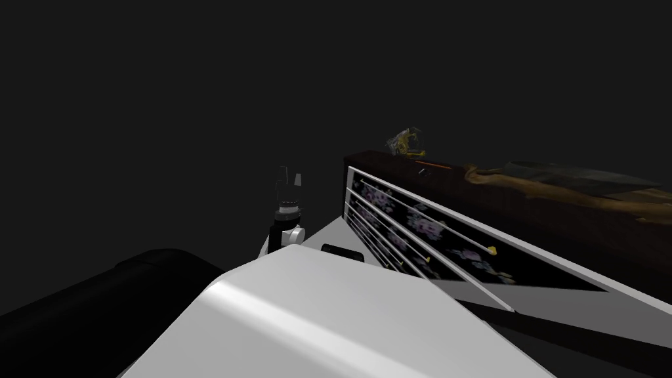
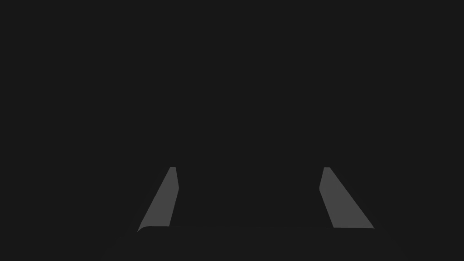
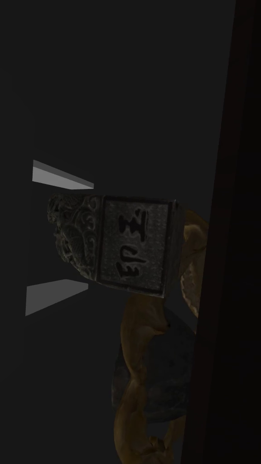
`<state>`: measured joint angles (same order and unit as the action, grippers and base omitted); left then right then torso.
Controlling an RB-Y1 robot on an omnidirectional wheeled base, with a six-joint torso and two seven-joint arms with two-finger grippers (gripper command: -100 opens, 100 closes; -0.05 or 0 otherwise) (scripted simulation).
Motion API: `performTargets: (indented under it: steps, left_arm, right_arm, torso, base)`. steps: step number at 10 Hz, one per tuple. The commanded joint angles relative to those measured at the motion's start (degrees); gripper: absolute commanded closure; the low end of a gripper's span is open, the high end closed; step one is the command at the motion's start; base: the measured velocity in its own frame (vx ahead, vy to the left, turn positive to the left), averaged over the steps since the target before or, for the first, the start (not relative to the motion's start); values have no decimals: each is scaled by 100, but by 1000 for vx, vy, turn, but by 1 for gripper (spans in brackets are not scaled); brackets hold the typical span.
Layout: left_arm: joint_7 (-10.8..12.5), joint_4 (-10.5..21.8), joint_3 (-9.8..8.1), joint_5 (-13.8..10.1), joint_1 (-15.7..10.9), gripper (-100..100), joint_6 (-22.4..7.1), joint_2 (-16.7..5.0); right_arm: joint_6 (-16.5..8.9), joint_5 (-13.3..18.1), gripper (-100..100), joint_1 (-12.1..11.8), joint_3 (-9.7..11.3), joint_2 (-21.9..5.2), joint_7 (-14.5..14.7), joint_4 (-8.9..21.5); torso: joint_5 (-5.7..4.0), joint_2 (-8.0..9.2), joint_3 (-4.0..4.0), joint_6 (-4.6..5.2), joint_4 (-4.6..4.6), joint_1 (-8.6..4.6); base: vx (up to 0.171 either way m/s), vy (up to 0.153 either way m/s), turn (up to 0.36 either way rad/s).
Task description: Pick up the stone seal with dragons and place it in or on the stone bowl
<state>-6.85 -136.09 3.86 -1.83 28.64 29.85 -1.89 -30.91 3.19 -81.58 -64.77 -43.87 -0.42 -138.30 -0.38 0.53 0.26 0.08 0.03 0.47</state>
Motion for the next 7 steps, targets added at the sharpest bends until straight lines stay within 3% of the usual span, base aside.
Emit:
performTargets:
  steps: [1, 7]
  left_arm:
    - [0, 0, 0, 0, 0, 0, 0, 0]
    - [0, 0, 0, 0, 0, 0, 0, 0]
  right_arm:
    - [-34, -263, 100, -113, -142, -31, 44, -40]
    - [-176, -1069, 100, -498, -628, -163, 140, -130]
  torso:
    - [0, 0, 0, 0, 0, 0]
    - [2, -8, -4, -2, -1, -4]
  base:
    - [-43, 30, 34]
    - [-29, 26, 37]
